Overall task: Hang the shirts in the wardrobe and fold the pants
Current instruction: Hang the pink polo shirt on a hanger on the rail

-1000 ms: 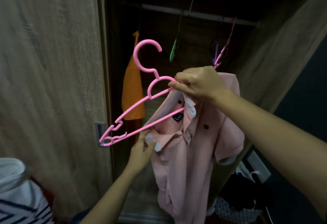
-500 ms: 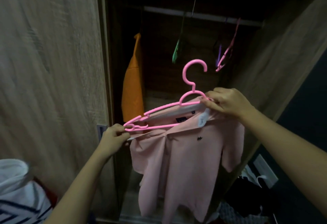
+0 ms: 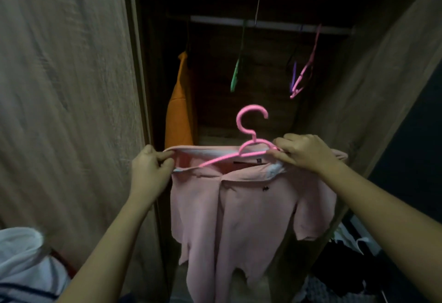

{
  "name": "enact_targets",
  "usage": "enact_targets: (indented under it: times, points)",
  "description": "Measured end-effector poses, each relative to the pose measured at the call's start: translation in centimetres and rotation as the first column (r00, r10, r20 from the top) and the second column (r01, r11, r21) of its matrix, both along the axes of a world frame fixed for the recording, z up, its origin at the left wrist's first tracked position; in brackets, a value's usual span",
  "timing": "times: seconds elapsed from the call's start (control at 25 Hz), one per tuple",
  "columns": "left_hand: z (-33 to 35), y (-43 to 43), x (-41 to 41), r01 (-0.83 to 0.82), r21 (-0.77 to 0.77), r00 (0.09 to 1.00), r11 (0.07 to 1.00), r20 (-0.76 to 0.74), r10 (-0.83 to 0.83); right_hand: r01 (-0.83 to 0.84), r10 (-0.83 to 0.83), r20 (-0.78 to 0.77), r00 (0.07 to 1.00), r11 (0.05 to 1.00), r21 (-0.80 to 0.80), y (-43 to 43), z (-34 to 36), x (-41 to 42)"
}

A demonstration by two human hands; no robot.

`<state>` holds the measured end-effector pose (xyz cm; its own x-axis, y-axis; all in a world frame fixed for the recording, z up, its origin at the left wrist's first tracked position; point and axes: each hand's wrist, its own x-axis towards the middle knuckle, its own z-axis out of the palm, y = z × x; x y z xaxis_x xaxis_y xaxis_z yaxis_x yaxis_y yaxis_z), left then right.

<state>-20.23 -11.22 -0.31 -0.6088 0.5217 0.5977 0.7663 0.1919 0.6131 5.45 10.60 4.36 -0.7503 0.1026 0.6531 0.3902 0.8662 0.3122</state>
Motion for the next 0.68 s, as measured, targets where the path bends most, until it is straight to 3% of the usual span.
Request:
enact_targets:
  times: [0.08,0.16,0.28,0.36,0.44,0.52,0.6,0.68]
  points:
    - [1.5,1.5,2.0,-0.036,-0.004,0.988,0.999,-0.149,0.035,0.132,-0.148,-0.041,0.988,0.955,-0.265,-1.0,0.4,-1.6]
    - [1.9,3.1,5.4,0.040,-0.024,0.921,0.999,-0.387,-0.046,0.143,-0.200,-0.064,0.978,0.858,-0.494,-1.8,0.4,-3.1]
    - [-1.1,3.4,9.3,0.267,-0.207,0.679,0.941,-0.652,-0.336,0.094,-0.197,-0.117,0.974,0.809,-0.580,-1.8,0.6,-2.3]
    - [-1.5,2.1,8.1,0.306,-0.135,0.674,0.942,-0.668,-0.315,0.028,-0.157,-0.170,0.973,0.808,-0.589,-1.3,0.8,-0.5]
    - [0.0,1.6,5.9,0.248,0.004,0.793,0.969,-0.576,-0.200,-0.050,-0.119,-0.244,0.962,0.807,-0.588,-0.8,1.2,0.7]
    - [2.4,2.1,3.5,0.173,-0.089,0.840,0.981,-0.506,-0.194,-0.102,-0.076,-0.272,0.959,0.805,-0.584,-0.8,1.7,0.8]
    - [3.4,2.8,1.8,0.185,-0.254,0.814,0.949,-0.502,-0.293,-0.134,-0.027,-0.264,0.964,0.809,-0.572,-0.8,2.3,0.6]
    - [3.5,2.9,0.7,0.267,-0.241,0.801,0.933,-0.483,-0.354,-0.107,-0.013,-0.215,0.977,0.838,-0.536,-1.1,3.0,0.6]
